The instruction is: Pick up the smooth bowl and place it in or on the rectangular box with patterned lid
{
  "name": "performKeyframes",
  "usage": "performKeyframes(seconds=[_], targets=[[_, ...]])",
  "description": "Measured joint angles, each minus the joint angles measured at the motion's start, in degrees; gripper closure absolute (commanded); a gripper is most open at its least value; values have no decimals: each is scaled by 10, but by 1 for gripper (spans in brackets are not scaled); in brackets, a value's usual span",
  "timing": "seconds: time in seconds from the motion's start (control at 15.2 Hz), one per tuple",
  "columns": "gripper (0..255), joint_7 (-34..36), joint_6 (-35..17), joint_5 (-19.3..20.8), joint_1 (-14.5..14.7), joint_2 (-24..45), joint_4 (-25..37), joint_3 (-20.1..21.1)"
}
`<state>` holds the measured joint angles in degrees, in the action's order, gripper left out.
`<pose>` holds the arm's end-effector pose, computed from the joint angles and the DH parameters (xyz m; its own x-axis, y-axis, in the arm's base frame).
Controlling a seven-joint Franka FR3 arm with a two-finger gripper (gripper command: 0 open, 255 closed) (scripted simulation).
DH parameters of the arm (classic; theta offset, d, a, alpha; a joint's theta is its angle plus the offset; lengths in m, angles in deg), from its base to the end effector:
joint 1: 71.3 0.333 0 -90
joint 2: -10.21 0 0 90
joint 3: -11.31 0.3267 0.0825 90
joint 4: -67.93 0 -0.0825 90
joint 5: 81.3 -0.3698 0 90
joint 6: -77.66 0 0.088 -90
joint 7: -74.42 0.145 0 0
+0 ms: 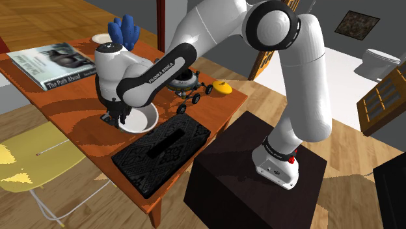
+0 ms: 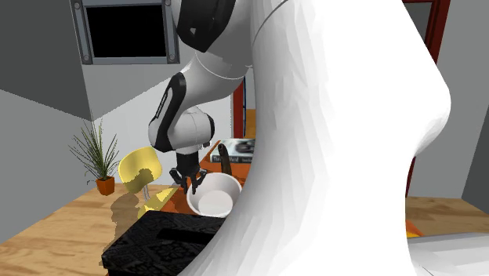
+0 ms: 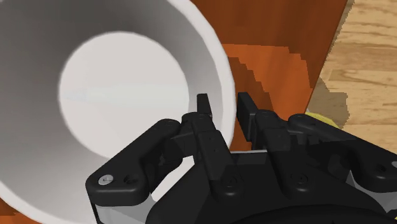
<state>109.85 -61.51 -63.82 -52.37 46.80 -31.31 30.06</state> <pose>0.5534 0.3925 0.2177 0.9773 0.1873 0.0990 0.1916 -0.9808 -0.0360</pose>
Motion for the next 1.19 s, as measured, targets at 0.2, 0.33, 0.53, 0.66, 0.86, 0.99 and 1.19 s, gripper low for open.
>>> performKeyframes(seconds=[0.2,0.33,0.53,0.66,0.86,0.99,1.19], targets=[[255,-3,11,-5,-3,-12,-1,4],[255,-6,21,-9,-5,-20,0,7],[255,-11,36,-15,-9,-35,2,12],[255,-13,48,-19,-10,-43,6,15],[255,-15,62,-25,-12,-57,7,19],[255,-19,75,-29,-14,-64,12,22],[255,-24,93,-36,-17,-76,20,26]])
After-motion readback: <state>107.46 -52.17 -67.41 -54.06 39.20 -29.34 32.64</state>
